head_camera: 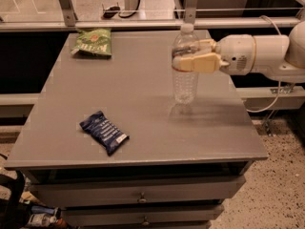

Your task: Move water bottle near green jalapeno chip bag

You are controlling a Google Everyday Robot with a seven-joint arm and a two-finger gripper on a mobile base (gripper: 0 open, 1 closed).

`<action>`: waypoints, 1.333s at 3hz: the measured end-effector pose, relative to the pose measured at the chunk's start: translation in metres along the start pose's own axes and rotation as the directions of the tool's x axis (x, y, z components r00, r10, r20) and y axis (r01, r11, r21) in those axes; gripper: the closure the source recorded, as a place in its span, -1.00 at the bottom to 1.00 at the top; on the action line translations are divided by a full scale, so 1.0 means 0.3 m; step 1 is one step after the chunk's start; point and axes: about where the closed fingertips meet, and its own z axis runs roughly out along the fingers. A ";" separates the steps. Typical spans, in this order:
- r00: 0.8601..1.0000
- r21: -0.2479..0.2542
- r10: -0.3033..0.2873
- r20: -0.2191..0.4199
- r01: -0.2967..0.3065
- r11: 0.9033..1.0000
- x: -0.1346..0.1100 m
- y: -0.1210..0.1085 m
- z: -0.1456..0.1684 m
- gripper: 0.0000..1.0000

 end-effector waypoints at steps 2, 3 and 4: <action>1.000 0.221 -0.001 -0.024 0.006 0.975 -0.154 -0.363 -0.011 1.00; 0.998 0.245 -0.065 0.018 0.058 0.968 -0.201 -0.466 0.042 1.00; 0.987 0.222 -0.155 0.030 0.145 0.964 -0.232 -0.588 0.180 1.00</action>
Offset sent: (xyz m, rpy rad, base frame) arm 0.1386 -0.0369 0.0493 -0.0834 -0.0291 -0.2927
